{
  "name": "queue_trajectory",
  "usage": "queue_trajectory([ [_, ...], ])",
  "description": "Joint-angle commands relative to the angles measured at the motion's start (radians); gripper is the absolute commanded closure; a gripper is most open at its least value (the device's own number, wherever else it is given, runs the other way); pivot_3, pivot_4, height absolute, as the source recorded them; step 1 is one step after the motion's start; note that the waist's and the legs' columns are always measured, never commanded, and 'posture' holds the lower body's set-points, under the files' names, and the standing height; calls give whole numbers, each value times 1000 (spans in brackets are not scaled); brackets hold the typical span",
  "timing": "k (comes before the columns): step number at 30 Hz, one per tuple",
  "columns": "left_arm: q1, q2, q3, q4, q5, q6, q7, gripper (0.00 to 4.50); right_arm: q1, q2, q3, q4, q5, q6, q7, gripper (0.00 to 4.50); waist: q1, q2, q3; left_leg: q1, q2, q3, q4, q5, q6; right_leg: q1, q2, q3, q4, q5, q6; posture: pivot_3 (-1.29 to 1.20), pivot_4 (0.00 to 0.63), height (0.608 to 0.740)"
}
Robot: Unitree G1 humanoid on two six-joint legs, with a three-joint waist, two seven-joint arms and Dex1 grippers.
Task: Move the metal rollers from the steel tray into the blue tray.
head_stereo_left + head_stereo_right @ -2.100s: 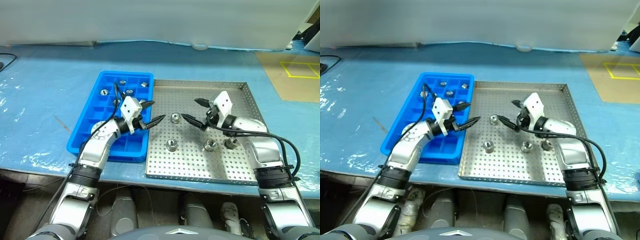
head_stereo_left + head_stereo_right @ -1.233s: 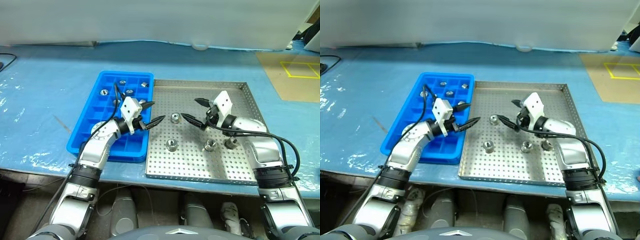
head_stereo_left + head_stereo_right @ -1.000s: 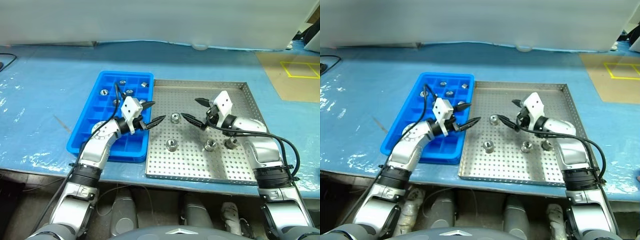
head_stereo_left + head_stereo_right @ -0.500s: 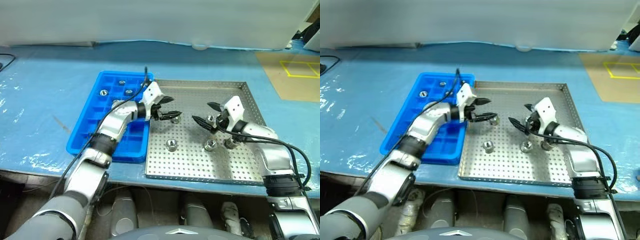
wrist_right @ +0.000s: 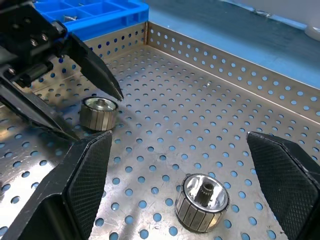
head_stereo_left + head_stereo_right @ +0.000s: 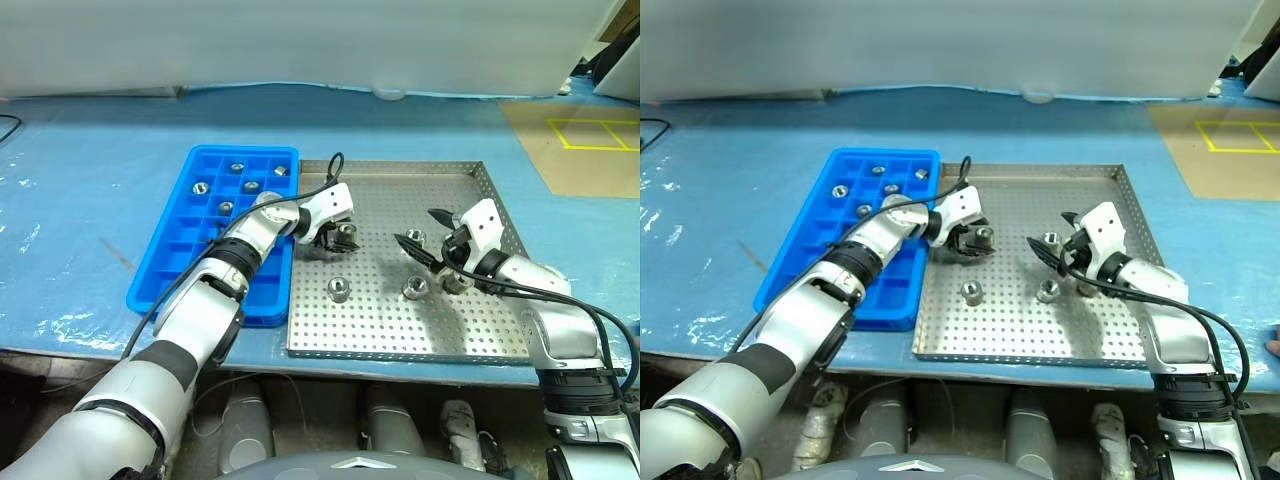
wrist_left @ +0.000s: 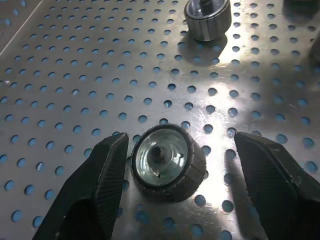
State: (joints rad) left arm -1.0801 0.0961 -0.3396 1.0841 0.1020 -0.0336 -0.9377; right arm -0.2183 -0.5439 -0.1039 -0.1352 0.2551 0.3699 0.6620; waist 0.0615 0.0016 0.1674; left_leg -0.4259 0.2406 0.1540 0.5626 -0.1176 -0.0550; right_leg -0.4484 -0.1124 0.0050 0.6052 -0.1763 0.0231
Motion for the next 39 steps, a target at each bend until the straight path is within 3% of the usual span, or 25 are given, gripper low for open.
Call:
queue_trajectory([
  [1, -17, -4, 9, 35, 33, -30, 43, 1553, -4, 5, -21, -36, 16, -12, -15, 0, -1, 0, 0, 0, 0, 0, 0, 0, 0, 0, 0, 0, 0, 0, 0, -214, 150, 740],
  [5, -8, -21, 35, 38, 25, -31, 46, 2671, -21, 8, -9, -20, 9, -21, -18, 0, 0, 0, 0, -1, 0, 0, 0, 0, 0, 0, 0, 0, -1, 0, 0, -203, 150, 740],
  [9, 2, -46, 180, -26, -107, 48, 85, 2670, -51, 17, 15, 11, 1, -33, -8, 0, 0, 0, 0, -1, 0, 0, 0, 0, 0, 0, 0, 0, -1, 0, 0, -163, 150, 740],
  [13, 70, -36, 325, -289, -239, 166, 162, 2670, -108, 39, 60, 77, -9, -62, 19, 0, -1, 0, 0, -1, 0, 0, -1, 0, 1, -1, 0, -1, -1, 0, 0, -96, 150, 740],
  [14, 105, -34, 361, -383, -244, 167, 245, 2670, -135, 49, 72, 107, -13, -73, 28, 0, 0, 0, 0, -2, 0, 0, -1, 0, 1, -1, 0, -1, -1, 0, -1, -75, 150, 740],
  [19, 289, -19, 467, -808, -189, 247, 602, 2670, -243, 86, 125, 241, -31, -132, 75, 0, -3, 0, 0, -5, 1, -1, -1, -1, 1, -3, 0, -3, -2, 0, -1, 10, 150, 740],
  [24, 438, 6, 500, -1031, -72, 326, 850, 2670, -318, 124, 161, 353, -47, -185, 119, 0, 13, 0, 0, -11, 2, -2, 0, -1, 1, -8, 0, -4, -2, 0, -1, 80, 150, 740],
  [31, 571, 33, 499, -1182, 9, 462, 988, 2670, -355, 155, 188, 427, -68, -230, 152, 0, 45, -1, 1, -13, 2, -3, 0, -1, 1, -8, 0, -5, -2, 0, -1, 127, 150, 740],
  [39, 684, 6, 540, -1273, 7, 621, 1076, 2670, -331, 141, 183, 426, -77, -235, 163, 0, 42, -1, 1, -13, 2, -3, 0, -1, 1, -9, 0, -5, -2, 0, 0, 120, 150, 740],
])
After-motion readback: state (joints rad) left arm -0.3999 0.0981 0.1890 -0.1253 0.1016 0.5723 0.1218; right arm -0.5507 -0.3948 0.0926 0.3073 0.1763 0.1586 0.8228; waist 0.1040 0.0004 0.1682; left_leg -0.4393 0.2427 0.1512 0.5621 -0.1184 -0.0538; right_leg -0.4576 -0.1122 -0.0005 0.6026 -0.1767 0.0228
